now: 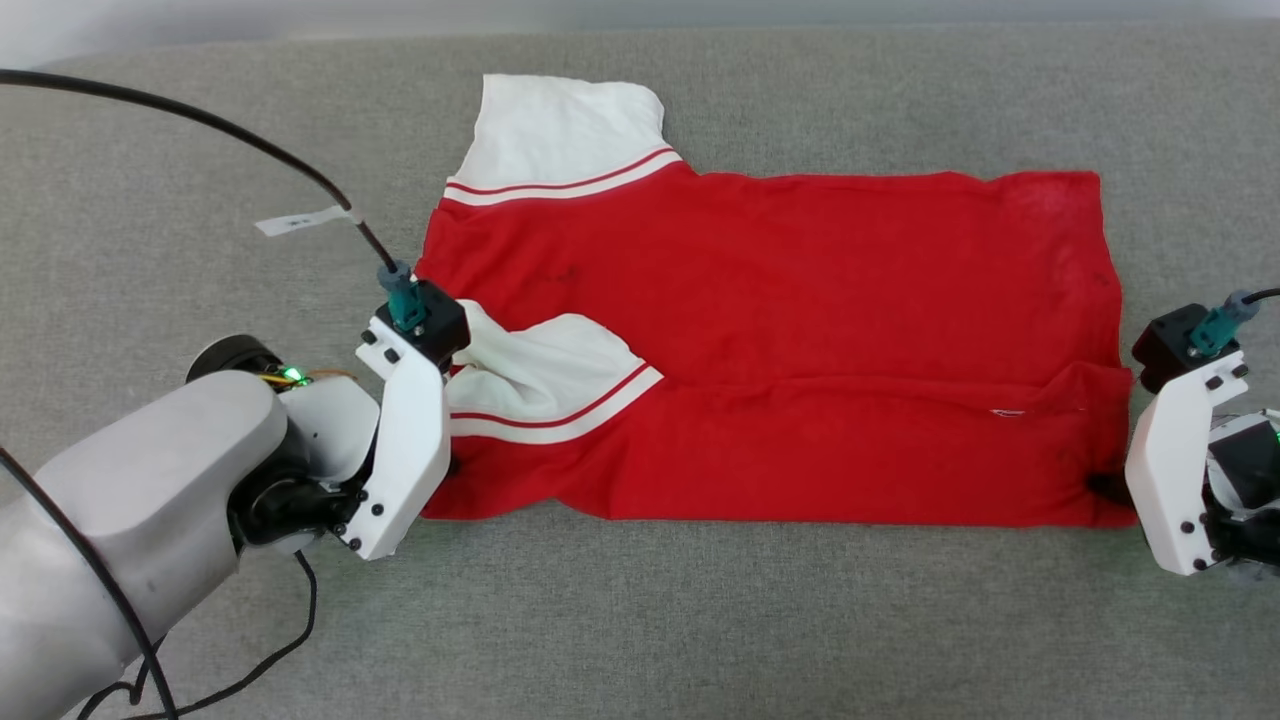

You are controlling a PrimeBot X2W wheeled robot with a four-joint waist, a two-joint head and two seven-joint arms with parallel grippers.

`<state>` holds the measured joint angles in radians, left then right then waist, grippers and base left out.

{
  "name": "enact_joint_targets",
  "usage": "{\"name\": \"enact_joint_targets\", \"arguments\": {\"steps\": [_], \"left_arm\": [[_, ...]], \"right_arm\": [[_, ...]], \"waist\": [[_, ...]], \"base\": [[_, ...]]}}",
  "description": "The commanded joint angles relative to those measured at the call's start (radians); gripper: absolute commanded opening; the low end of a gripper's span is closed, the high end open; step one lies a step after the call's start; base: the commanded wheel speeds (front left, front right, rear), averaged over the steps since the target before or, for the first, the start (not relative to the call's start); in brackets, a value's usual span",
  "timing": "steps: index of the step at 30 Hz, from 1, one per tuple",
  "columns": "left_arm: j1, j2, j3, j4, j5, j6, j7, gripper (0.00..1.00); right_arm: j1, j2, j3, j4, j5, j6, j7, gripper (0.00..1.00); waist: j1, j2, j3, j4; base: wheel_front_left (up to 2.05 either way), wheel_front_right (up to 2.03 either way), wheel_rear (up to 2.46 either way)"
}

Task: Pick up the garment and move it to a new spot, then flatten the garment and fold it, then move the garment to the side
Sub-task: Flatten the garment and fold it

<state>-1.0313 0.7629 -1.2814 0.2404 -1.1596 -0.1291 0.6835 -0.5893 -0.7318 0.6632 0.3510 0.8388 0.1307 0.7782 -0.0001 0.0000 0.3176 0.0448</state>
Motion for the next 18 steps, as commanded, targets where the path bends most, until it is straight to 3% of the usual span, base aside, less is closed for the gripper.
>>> {"name": "enact_joint_targets", "arguments": {"steps": [1,8,18], "left_arm": [[0.018,0.008,0.001,0.007,-0.012,0.0,-0.011,0.0],[0.084,0.036,0.001,-0.001,-0.034,0.0,-0.024,0.0],[0.191,0.092,0.001,-0.053,-0.052,0.0,-0.043,0.0]], "right_arm": [[0.034,0.026,0.025,0.007,0.011,0.0,-0.013,0.0],[0.058,-0.071,0.024,-0.086,0.034,0.0,-0.048,0.0],[0.15,-0.154,-0.003,-0.185,0.093,0.0,-0.034,0.0]], "waist": [[0.0001,0.0,-0.022,-0.004],[0.0001,0.0,-0.103,-0.013],[0.0001,0.0,-0.17,-0.026]], "base": [[0.0,0.0,0.0],[0.0,0.0,0.0],[0.0,0.0,0.0]]}}
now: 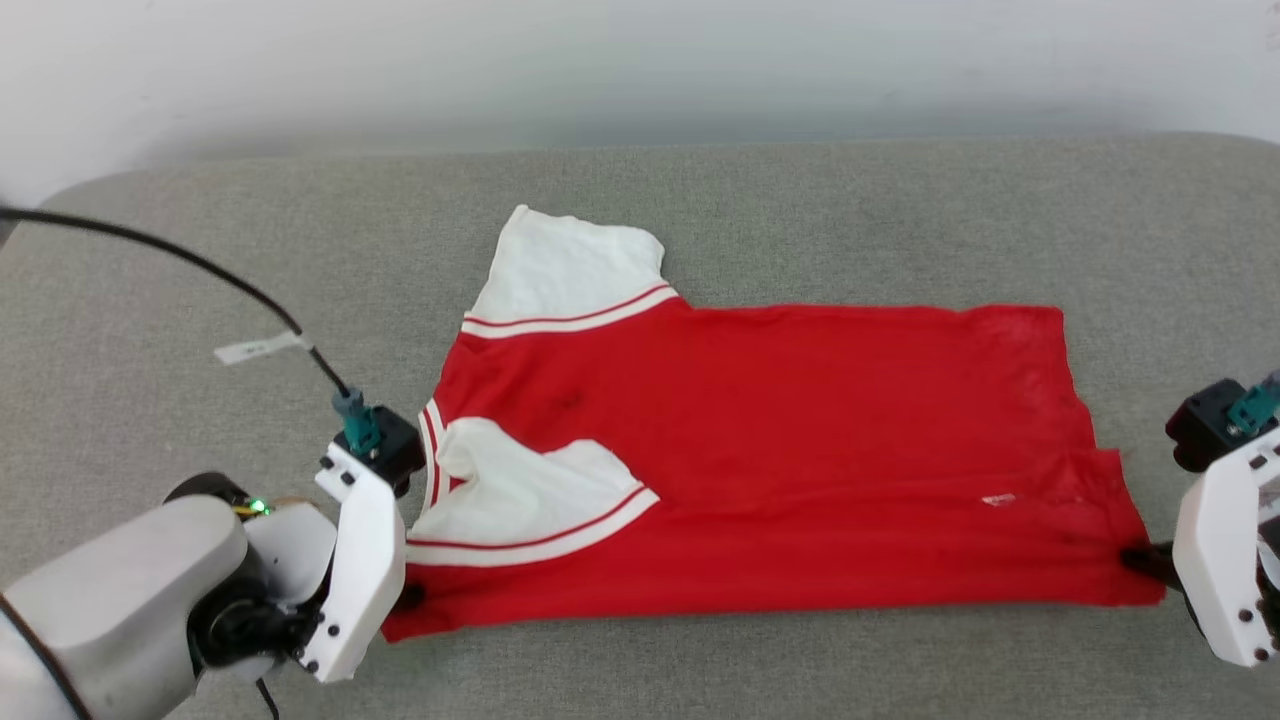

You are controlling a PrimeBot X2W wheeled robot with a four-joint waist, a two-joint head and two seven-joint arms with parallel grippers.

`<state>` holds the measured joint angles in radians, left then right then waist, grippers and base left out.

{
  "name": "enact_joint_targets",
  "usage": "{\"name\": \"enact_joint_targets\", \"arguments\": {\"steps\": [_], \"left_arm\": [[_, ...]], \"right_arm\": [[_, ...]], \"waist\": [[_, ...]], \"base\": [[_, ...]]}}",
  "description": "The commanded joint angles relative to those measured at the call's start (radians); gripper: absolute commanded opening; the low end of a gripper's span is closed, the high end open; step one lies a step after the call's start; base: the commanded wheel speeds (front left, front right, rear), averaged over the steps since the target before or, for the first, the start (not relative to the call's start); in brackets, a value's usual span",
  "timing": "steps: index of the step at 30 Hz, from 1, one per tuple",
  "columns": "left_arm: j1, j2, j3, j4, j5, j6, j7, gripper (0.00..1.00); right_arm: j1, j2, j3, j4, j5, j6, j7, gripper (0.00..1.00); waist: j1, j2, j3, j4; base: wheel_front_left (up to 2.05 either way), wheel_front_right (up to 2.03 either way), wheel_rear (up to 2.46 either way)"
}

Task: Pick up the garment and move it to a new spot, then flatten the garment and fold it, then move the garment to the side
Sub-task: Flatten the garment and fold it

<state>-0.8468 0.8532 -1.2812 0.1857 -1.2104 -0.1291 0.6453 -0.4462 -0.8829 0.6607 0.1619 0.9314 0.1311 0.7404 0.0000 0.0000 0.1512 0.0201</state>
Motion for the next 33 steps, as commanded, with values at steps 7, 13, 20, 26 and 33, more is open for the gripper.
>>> {"name": "enact_joint_targets", "arguments": {"steps": [7,13,20,26,33], "left_arm": [[0.104,0.02,0.001,-0.03,-0.003,0.0,-0.007,0.0],[0.151,-0.005,0.001,-0.001,0.01,0.0,-0.017,0.0],[0.148,-0.035,0.01,0.053,0.01,0.0,-0.043,1.0],[0.087,-0.025,0.031,0.059,0.05,0.0,-0.107,1.0],[0.013,0.0,0.084,0.081,0.109,0.023,-0.193,1.0]], "right_arm": [[0.099,-0.027,-0.025,-0.024,0.019,-0.001,0.023,0.0],[0.147,0.005,-0.025,0.011,-0.019,-0.001,0.031,0.0],[0.154,0.067,-0.031,0.058,-0.049,-0.001,0.01,1.0],[0.154,0.085,-0.096,0.031,-0.061,-0.001,-0.098,1.0],[0.141,0.119,-0.192,-0.074,-0.128,-0.001,-0.282,1.0]], "waist": [[0.0,0.0,-0.017,0.002],[0.0,0.0,0.002,0.005],[0.0,0.0,0.009,0.009],[0.0,0.0,-0.027,0.013],[0.0,0.0,-0.059,-0.02]], "base": [[0.0,0.0,0.0],[0.0,0.0,0.0],[0.0,0.0,0.0],[0.0,0.0,0.0],[0.0,0.0,0.0]]}}
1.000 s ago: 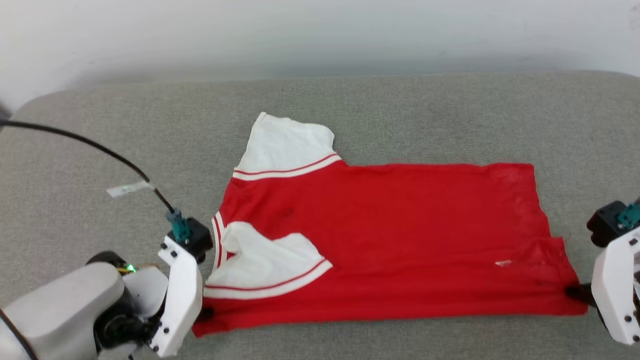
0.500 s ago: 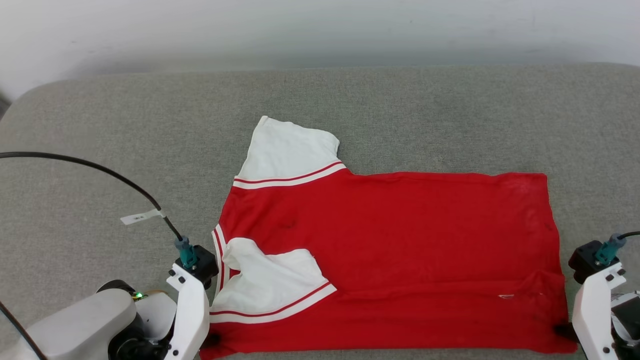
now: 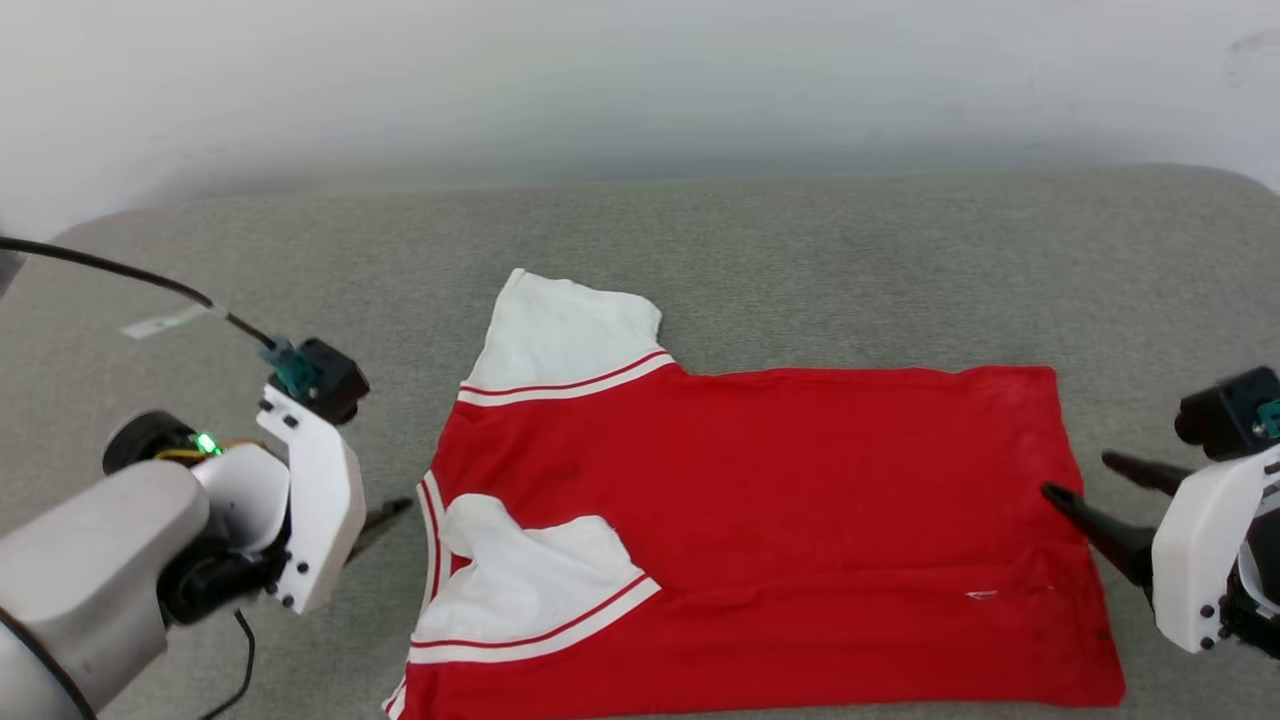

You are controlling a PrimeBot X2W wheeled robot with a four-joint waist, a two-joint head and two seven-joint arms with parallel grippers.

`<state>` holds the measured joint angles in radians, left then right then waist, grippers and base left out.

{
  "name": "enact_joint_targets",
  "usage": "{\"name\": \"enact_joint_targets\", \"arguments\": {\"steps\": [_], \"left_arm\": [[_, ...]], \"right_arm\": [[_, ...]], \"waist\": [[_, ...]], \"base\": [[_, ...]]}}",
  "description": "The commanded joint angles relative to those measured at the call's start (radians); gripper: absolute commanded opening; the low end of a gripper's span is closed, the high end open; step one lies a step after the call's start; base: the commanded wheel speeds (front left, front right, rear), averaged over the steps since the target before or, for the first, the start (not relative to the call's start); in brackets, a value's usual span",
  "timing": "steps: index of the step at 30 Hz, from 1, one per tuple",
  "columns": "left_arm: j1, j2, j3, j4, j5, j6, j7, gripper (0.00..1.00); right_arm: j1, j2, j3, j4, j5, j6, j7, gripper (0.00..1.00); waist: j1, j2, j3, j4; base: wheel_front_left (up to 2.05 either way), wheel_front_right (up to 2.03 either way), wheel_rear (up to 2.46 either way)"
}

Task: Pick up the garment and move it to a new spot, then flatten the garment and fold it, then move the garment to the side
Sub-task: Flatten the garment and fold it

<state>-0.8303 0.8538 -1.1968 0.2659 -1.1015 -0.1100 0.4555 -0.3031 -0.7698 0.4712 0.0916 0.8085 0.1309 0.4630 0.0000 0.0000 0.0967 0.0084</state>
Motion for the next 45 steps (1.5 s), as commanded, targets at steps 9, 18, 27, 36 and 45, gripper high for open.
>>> {"name": "enact_joint_targets", "arguments": {"steps": [9,18,27,36,45], "left_arm": [[-0.138,-0.034,0.082,0.092,0.048,0.023,-0.101,1.0],[-0.3,-0.07,0.125,0.202,0.042,0.007,-0.047,1.0],[-0.466,-0.12,0.132,0.341,-0.022,-0.006,0.165,1.0],[-0.58,-0.14,0.131,0.432,-0.076,0.008,0.377,1.0],[-0.577,-0.158,0.086,0.478,-0.057,0.008,0.454,1.0]], "right_arm": [[0.047,0.149,-0.201,-0.11,-0.203,0.0,-0.311,1.0],[0.16,0.378,-0.394,-0.209,-0.435,0.0,-0.558,1.0],[0.187,0.486,-0.386,-0.235,-0.545,-0.001,-0.653,1.0],[0.112,0.476,-0.316,-0.213,-0.572,0.0,-0.659,1.0],[0.075,0.467,-0.297,-0.196,-0.583,-0.001,-0.673,1.0]], "waist": [[0.0,0.0,0.049,-0.092],[0.0,0.0,0.184,-0.142],[0.0,0.0,0.328,-0.182],[0.0,0.0,0.418,-0.226],[0.0,0.0,0.469,-0.241]], "base": [[0.0,0.0,0.0],[0.0,0.0,0.0],[0.0,0.0,0.0],[0.0,0.0,0.0],[0.0,0.0,0.0]]}}
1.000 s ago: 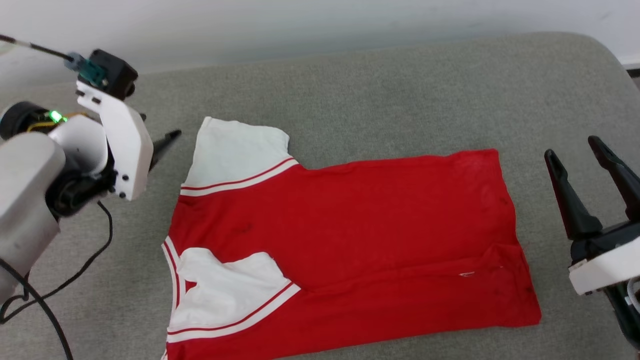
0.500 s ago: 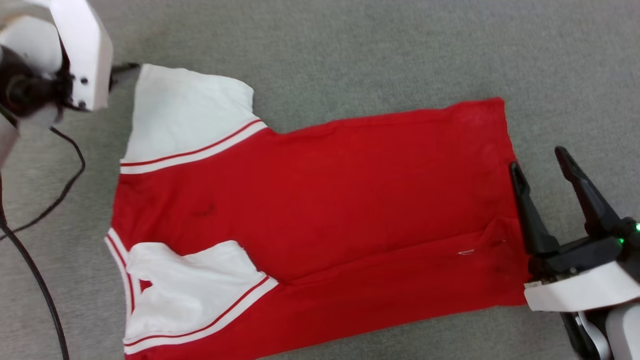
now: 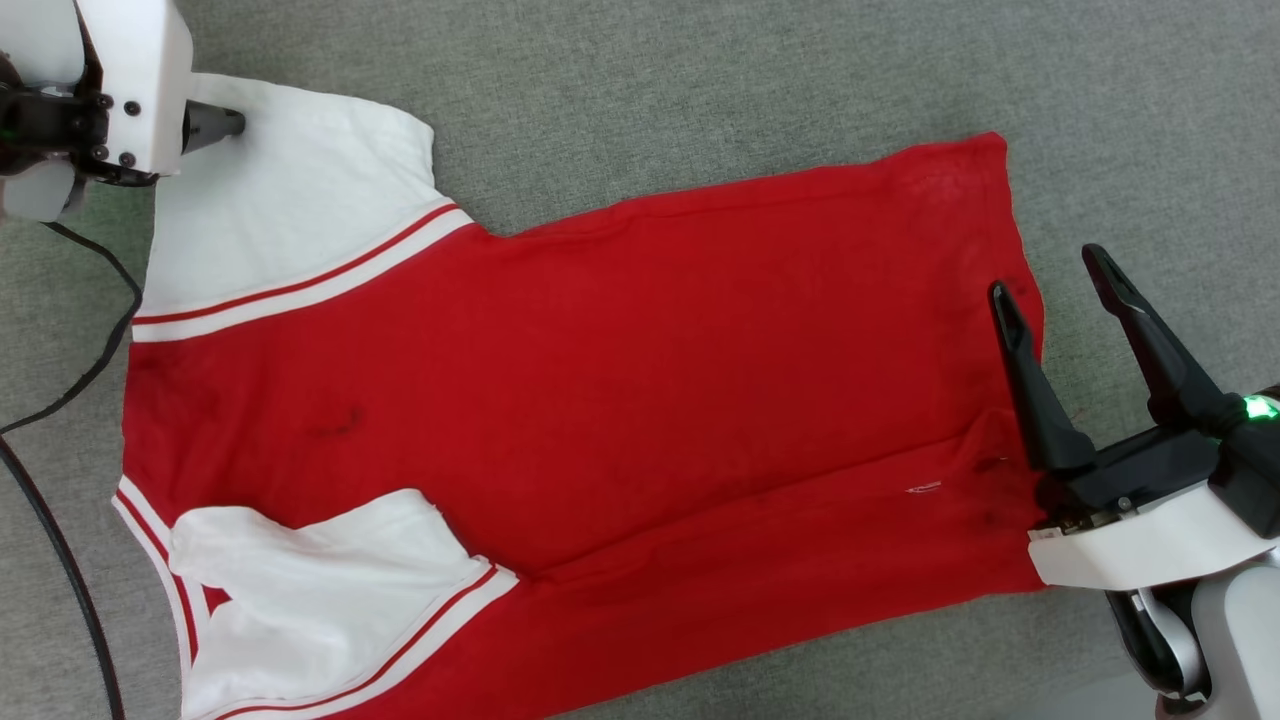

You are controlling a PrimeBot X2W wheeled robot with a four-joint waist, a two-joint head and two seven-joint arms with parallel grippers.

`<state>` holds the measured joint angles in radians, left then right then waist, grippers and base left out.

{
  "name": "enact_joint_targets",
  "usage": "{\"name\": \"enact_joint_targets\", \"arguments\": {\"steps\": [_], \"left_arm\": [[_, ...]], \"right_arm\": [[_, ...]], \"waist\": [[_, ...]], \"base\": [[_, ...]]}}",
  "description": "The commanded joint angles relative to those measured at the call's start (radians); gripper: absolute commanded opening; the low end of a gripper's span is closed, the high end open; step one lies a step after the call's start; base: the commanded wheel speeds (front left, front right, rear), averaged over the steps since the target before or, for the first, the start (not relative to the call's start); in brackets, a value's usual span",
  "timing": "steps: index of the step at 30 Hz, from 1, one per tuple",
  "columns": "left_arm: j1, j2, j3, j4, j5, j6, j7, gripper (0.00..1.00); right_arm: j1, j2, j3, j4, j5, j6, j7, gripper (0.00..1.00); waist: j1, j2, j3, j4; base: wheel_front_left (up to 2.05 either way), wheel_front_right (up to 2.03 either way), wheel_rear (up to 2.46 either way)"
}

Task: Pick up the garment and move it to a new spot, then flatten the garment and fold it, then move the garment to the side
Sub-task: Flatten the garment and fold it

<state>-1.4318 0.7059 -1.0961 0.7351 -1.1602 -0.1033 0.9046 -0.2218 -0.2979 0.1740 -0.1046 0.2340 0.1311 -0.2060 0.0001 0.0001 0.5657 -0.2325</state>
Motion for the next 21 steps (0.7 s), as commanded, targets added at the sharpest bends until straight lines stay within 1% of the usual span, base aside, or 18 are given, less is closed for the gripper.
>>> {"name": "enact_joint_targets", "arguments": {"steps": [1,2,3,4,9,13,15,17,21], "left_arm": [[0.031,-0.014,-0.016,0.011,-0.002,0.0,0.002,1.0],[0.041,-0.02,-0.018,0.012,-0.007,-0.002,0.005,1.0],[0.046,-0.021,-0.024,0.011,-0.001,-0.005,0.003,0.33],[0.051,-0.022,-0.028,0.01,-0.001,-0.008,0.003,0.0],[0.041,-0.025,-0.032,-0.005,0.009,-0.018,-0.032,0.0],[0.039,-0.038,-0.04,-0.038,0.008,-0.024,-0.069,0.0],[0.052,-0.045,-0.036,-0.051,-0.013,-0.025,-0.083,0.0],[0.06,-0.049,-0.043,-0.074,-0.019,-0.026,-0.094,0.0],[0.065,-0.048,-0.075,-0.155,-0.024,-0.026,-0.117,0.0]], "right_arm": [[-0.008,-0.005,0.0,0.003,-0.01,-0.001,-0.004,1.0],[-0.011,-0.006,-0.003,0.005,-0.01,-0.001,-0.002,1.0],[-0.018,-0.009,-0.003,0.008,-0.009,-0.001,0.0,1.0],[-0.025,-0.013,-0.006,0.009,-0.009,-0.001,0.002,1.0],[-0.07,-0.053,-0.048,0.008,-0.014,-0.001,0.023,1.0],[-0.132,-0.107,-0.082,-0.006,-0.022,-0.001,0.089,1.0],[-0.171,-0.142,-0.087,-0.009,-0.016,-0.001,0.15,1.0],[-0.213,-0.184,-0.079,0.001,0.002,-0.001,0.233,1.0],[-0.304,-0.289,-0.012,0.046,0.079,-0.001,0.461,1.0]], "waist": [[-0.0001,-0.0001,0.0,0.002],[-0.0001,-0.0001,-0.001,0.005],[-0.0001,-0.0001,-0.003,0.007],[-0.0001,-0.0001,-0.007,0.011],[-0.0001,-0.0001,-0.045,0.036],[-0.0001,-0.0001,-0.09,0.065],[-0.0001,-0.0001,-0.111,0.082],[-0.0001,-0.0001,-0.128,0.098],[-0.0001,-0.0001,-0.149,0.133]], "base": [[0.0,0.0,0.0],[0.0,0.0,0.0],[0.0,0.0,0.0],[0.0,0.0,0.0],[0.0,0.0,0.0],[0.0,0.0,0.0],[0.0,0.0,0.0],[0.0,0.0,0.0],[0.0,0.0,0.0]]}}
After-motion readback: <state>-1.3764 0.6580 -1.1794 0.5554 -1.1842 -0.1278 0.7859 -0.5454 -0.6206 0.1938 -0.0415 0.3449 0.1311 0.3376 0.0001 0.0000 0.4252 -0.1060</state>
